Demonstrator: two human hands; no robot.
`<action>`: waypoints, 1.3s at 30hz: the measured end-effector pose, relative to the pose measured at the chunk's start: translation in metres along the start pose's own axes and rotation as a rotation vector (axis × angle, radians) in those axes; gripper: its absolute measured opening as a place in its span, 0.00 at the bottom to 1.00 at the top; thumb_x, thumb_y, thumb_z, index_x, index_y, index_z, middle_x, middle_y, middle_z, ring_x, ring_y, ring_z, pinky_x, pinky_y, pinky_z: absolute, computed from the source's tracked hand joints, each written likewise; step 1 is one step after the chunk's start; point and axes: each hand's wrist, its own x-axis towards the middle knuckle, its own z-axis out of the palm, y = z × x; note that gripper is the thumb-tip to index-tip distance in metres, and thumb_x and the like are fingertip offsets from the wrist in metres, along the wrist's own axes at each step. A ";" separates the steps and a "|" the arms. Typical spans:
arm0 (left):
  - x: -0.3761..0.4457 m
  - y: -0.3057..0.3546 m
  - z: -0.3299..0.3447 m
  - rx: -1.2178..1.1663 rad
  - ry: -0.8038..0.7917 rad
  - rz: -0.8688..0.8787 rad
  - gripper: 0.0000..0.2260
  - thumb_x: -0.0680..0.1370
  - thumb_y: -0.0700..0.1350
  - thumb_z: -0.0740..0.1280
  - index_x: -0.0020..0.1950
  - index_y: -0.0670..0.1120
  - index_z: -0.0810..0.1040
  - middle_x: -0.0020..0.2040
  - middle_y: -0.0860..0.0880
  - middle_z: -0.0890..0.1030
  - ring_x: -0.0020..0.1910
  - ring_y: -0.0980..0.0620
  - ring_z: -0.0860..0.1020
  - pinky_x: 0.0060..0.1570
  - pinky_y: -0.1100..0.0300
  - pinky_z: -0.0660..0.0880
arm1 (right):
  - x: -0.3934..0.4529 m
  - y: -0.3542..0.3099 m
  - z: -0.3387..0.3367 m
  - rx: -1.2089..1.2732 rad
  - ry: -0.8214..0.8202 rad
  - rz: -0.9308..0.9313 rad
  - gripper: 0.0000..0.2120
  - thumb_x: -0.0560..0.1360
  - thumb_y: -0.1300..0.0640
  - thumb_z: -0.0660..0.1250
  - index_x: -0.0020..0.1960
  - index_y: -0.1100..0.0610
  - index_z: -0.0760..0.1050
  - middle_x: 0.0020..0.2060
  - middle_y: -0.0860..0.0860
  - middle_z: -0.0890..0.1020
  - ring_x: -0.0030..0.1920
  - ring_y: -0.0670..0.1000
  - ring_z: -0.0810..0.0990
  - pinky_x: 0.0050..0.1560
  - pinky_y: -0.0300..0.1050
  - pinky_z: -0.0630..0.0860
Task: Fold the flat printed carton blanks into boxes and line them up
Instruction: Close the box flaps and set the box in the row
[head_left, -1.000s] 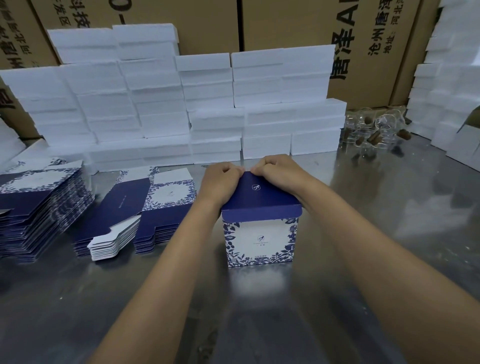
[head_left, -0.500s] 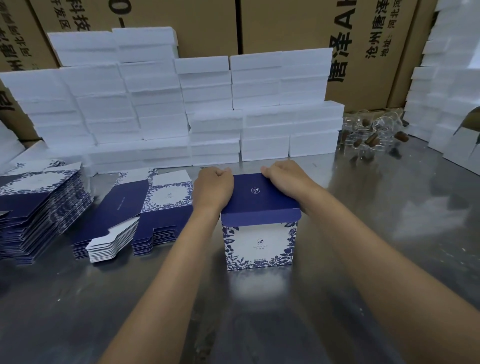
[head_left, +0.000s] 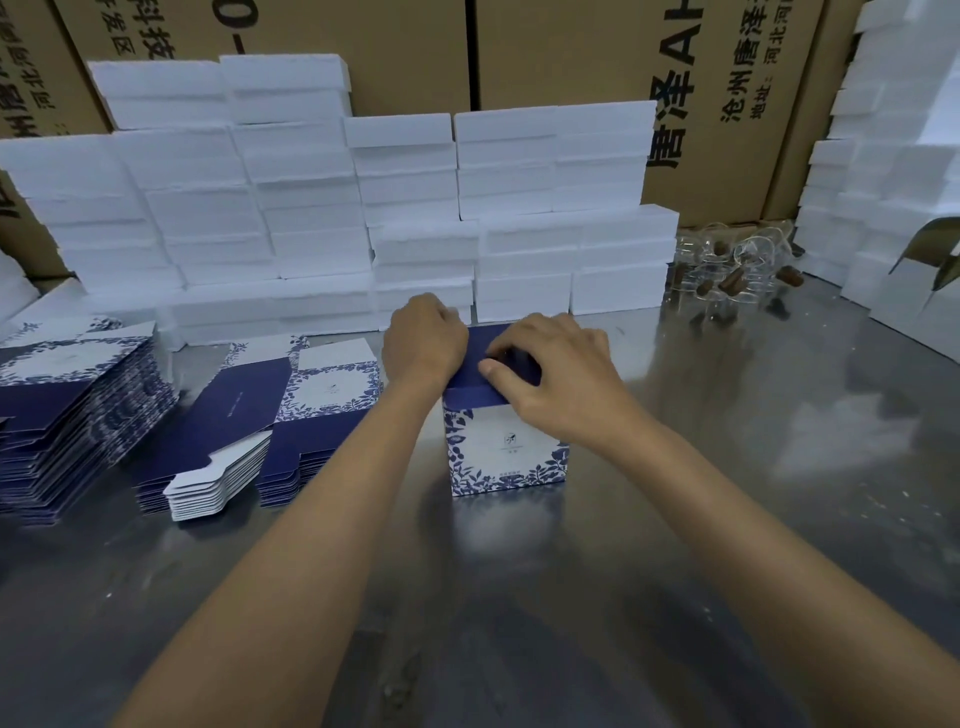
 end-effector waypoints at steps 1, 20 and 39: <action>0.001 0.000 -0.002 -0.013 0.033 0.059 0.10 0.82 0.46 0.61 0.54 0.42 0.79 0.55 0.43 0.81 0.54 0.42 0.78 0.51 0.54 0.73 | -0.004 0.002 0.002 0.034 0.007 0.036 0.11 0.79 0.42 0.65 0.56 0.44 0.80 0.55 0.39 0.79 0.59 0.45 0.69 0.61 0.50 0.62; -0.066 -0.053 -0.010 -0.777 -0.384 0.232 0.08 0.75 0.42 0.74 0.53 0.51 0.83 0.74 0.59 0.69 0.73 0.68 0.64 0.74 0.55 0.65 | -0.019 0.017 0.008 0.692 0.001 0.132 0.12 0.75 0.64 0.74 0.54 0.49 0.81 0.71 0.46 0.73 0.73 0.47 0.69 0.72 0.49 0.69; -0.069 -0.056 -0.003 -0.860 -0.262 0.226 0.08 0.76 0.37 0.73 0.52 0.47 0.85 0.57 0.61 0.83 0.74 0.69 0.61 0.66 0.51 0.71 | -0.025 0.012 0.023 0.927 0.253 0.329 0.10 0.72 0.67 0.76 0.49 0.56 0.83 0.70 0.47 0.74 0.65 0.44 0.77 0.59 0.37 0.76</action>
